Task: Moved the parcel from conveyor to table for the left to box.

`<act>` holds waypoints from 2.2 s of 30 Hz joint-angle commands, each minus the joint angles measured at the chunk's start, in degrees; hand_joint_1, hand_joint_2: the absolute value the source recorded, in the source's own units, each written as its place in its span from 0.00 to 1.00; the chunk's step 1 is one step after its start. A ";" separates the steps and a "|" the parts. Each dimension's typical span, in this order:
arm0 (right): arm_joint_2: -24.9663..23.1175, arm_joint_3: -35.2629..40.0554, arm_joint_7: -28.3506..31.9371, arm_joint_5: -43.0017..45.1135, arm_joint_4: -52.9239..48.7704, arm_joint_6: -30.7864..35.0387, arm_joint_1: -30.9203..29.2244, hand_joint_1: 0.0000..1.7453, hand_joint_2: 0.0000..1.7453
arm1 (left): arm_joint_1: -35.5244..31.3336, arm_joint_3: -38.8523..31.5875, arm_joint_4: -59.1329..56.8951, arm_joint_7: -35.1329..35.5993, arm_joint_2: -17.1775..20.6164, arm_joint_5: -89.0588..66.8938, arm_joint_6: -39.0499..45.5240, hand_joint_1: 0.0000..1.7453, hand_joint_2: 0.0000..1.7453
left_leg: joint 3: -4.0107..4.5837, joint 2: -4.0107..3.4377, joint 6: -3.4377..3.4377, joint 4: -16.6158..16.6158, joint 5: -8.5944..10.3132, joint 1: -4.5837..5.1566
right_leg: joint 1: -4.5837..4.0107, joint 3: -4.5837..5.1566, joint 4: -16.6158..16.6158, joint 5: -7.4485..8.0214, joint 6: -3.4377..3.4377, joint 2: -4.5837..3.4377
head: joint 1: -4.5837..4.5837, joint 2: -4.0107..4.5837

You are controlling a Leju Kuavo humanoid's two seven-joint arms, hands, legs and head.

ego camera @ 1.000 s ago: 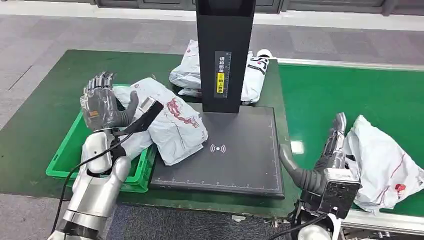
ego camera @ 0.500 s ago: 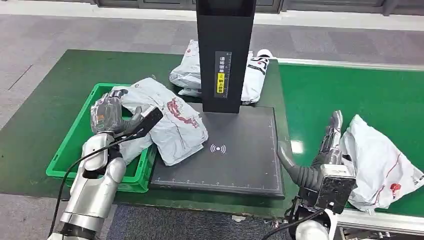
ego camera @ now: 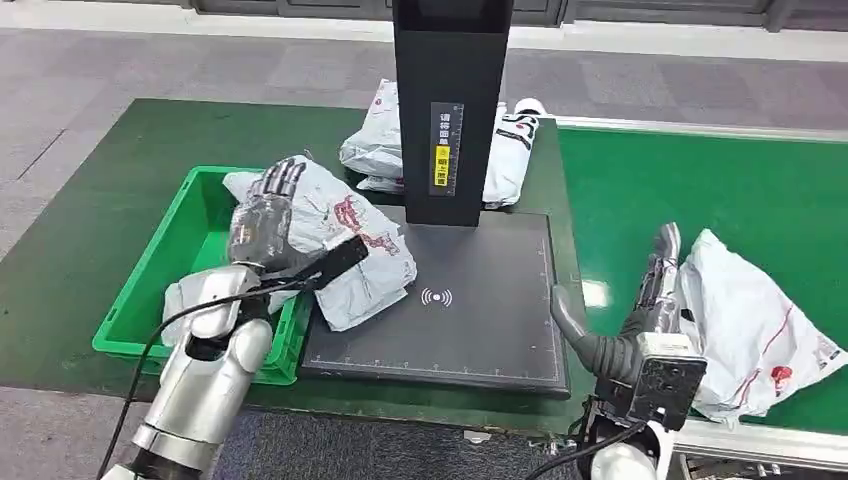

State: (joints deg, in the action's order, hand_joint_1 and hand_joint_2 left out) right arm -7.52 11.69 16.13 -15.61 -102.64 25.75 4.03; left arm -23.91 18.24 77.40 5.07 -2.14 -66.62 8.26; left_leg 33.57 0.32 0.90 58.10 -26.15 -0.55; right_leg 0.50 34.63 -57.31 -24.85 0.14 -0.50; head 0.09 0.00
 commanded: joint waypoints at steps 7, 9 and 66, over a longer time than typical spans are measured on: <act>0.72 -1.59 -0.66 0.52 1.11 -1.46 0.42 0.00 1.00 | -8.29 19.30 -15.55 -4.97 4.51 1.58 -15.09 0.00 1.00 | -0.14 0.09 -0.02 -0.10 0.03 0.00 | -0.02 -0.15 0.08 -0.01 -0.01 0.15 | 0.00 0.00; 0.55 -2.08 -1.00 0.40 1.38 -2.20 0.38 0.00 1.00 | -9.03 21.34 -19.66 -6.38 4.09 2.08 -17.01 0.07 1.00 | -0.16 0.07 -0.02 -0.11 0.03 0.01 | -0.02 -0.17 0.08 -0.01 0.00 0.14 | 0.00 -0.02; 0.41 -7.22 -2.97 0.89 9.32 2.12 -2.17 0.00 1.00 | -8.09 6.72 10.22 19.71 16.63 -23.38 31.74 1.00 1.00 | -0.23 -0.41 0.03 -0.11 -0.01 -0.02 | -0.04 -0.04 0.01 0.10 -0.05 -0.34 | 0.00 0.00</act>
State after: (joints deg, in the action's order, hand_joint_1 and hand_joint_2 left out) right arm -7.56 8.66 13.40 -15.65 -102.16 22.14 4.18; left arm -34.51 42.77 48.85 -1.88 0.50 -66.93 -8.48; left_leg 33.50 0.29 0.91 58.09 -26.13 -0.56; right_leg 0.49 34.55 -57.40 -24.83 0.14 -0.52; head 0.09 0.00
